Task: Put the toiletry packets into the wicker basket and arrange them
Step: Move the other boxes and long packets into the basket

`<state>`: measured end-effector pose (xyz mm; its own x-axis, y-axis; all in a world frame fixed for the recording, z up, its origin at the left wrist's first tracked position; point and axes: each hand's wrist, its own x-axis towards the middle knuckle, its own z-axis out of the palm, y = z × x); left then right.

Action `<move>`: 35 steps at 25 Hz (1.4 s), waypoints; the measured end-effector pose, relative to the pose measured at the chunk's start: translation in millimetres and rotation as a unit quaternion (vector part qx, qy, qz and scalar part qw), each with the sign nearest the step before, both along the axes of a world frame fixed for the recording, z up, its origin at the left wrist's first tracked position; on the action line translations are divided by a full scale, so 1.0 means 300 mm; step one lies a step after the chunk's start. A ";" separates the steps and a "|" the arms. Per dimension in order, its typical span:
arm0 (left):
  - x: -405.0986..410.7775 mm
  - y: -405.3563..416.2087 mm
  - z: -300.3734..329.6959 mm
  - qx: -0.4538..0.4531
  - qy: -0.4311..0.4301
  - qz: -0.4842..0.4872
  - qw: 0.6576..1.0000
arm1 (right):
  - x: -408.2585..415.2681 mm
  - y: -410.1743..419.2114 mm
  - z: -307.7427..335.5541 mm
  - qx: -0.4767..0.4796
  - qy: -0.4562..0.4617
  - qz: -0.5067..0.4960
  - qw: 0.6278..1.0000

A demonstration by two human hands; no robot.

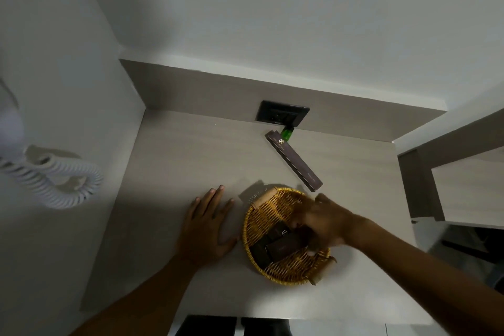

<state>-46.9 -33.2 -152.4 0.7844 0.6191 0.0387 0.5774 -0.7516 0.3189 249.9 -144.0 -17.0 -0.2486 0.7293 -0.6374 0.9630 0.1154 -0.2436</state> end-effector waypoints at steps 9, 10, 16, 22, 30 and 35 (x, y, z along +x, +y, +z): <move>0.006 -0.007 -0.004 0.000 -0.014 0.013 1.000 | -0.049 -0.139 -0.023 0.121 -0.076 0.057 0.988; 0.006 -0.006 -0.003 0.000 -0.014 0.014 1.000 | -0.057 -0.150 -0.028 0.108 -0.072 0.063 0.990; 0.003 -0.008 0.002 0.000 -0.006 0.013 1.000 | -0.061 -0.162 -0.013 0.148 -0.049 0.041 0.987; 0.005 -0.006 0.012 -0.004 -0.002 0.015 1.000 | -0.026 -0.133 -0.017 0.089 0.005 -0.011 0.996; 0.007 -0.005 0.022 -0.007 0.028 0.010 1.000 | 0.191 0.332 -0.076 0.227 -0.147 0.024 0.962; 0.004 -0.016 0.013 -0.023 0.026 0.033 0.999 | 0.206 0.430 -0.131 0.217 -0.204 0.166 0.940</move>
<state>-45.7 -38.1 -148.6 0.7420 0.6697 -0.0316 0.6422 -0.6964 0.3202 311.8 -15.0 -56.2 -0.3072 0.8684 -0.3891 0.8594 0.4288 0.2785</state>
